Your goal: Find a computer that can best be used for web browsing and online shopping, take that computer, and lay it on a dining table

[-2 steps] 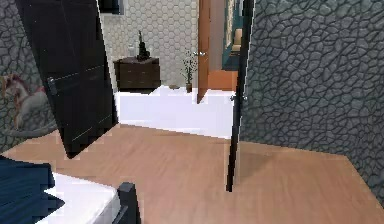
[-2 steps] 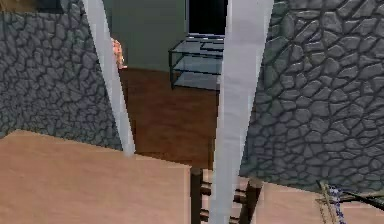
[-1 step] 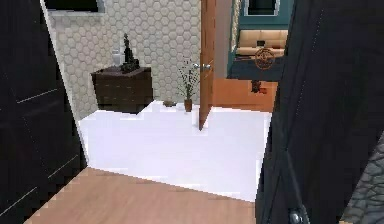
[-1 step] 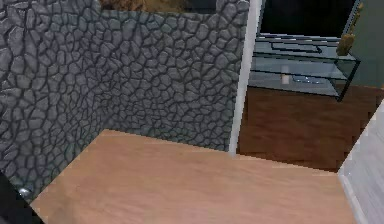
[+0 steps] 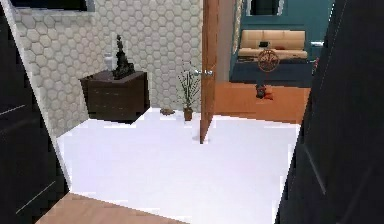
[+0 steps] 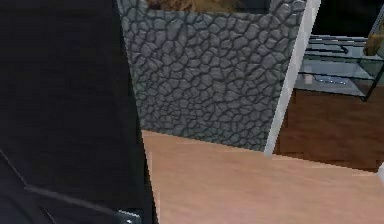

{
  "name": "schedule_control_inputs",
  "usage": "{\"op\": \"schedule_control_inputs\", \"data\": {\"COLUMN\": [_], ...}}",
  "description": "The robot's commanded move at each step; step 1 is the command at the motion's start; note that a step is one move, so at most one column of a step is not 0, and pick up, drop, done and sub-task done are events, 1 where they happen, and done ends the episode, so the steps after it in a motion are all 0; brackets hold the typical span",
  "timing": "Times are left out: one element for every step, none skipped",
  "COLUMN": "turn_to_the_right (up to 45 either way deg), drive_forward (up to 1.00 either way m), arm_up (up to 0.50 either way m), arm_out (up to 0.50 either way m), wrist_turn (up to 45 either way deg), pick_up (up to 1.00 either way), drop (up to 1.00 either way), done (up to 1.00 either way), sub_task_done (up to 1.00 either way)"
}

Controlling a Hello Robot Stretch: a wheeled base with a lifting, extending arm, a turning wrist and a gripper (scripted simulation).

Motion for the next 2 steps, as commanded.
{"op": "schedule_control_inputs", "data": {"turn_to_the_right": [15.0,0.0], "drive_forward": [0.0,0.3], "arm_up": [0.0,0.0], "arm_out": [0.0,0.0], "wrist_turn": [0.0,0.0], "pick_up": [0.0,0.0], "drop": [0.0,0.0], "done": [0.0,0.0], "sub_task_done": [0.0,0.0]}}
